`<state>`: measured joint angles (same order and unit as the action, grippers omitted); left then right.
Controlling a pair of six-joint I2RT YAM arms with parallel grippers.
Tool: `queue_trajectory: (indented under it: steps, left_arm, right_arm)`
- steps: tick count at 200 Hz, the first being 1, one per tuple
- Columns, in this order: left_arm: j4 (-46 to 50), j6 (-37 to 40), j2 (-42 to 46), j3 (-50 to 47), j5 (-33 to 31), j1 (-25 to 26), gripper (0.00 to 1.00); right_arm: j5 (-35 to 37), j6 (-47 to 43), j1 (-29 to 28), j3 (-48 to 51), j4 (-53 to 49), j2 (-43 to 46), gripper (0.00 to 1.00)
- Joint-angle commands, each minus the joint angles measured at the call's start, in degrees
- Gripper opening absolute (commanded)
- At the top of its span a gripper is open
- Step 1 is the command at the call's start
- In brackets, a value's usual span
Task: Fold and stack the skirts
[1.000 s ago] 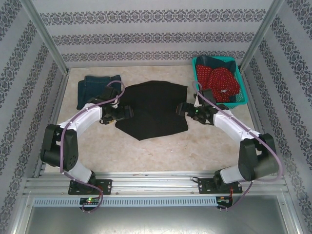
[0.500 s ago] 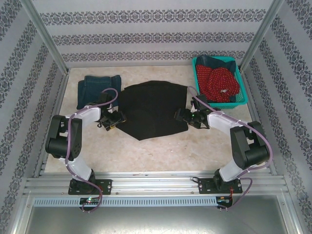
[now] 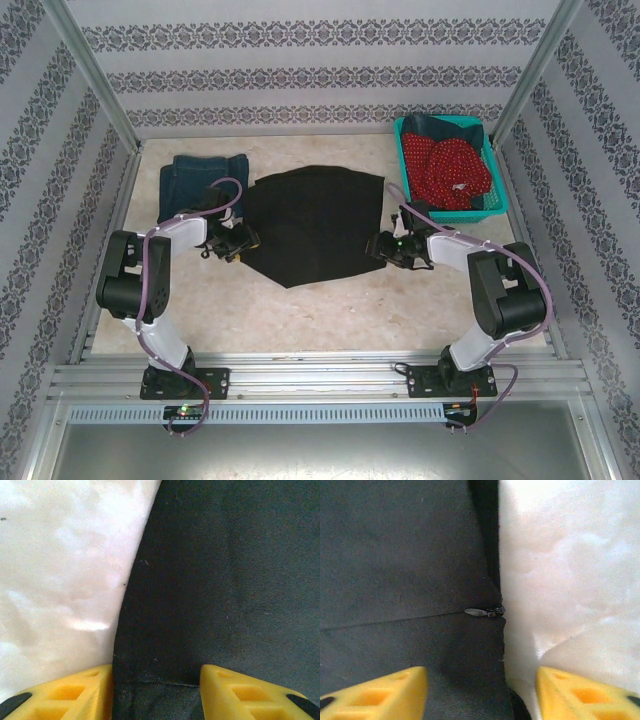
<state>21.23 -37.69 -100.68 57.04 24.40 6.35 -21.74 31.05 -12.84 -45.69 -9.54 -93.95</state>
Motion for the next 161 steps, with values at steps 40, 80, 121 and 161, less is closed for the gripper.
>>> queue_trajectory:
  steps: [40,80,121,161]
  left_arm:
    - [-0.8,1.1,1.7,0.8,1.3,0.4,0.15]
    - [4.3,2.9,11.4,2.2,-3.4,0.4,0.00]
    - [11.1,6.2,24.1,8.6,-10.6,-0.1,0.00]
    - [19.2,8.9,28.3,20.2,-12.4,-0.8,0.00]
  right_arm:
    - [-2.7,-3.2,0.3,-1.3,2.6,1.8,0.14]
    - [-1.8,-5.4,0.3,-0.4,-0.3,15.0,0.00]
    - [-1.5,-8.1,2.1,-3.5,-4.1,27.3,0.00]
    - [-2.0,-8.3,3.7,-7.9,-2.7,33.0,0.00]
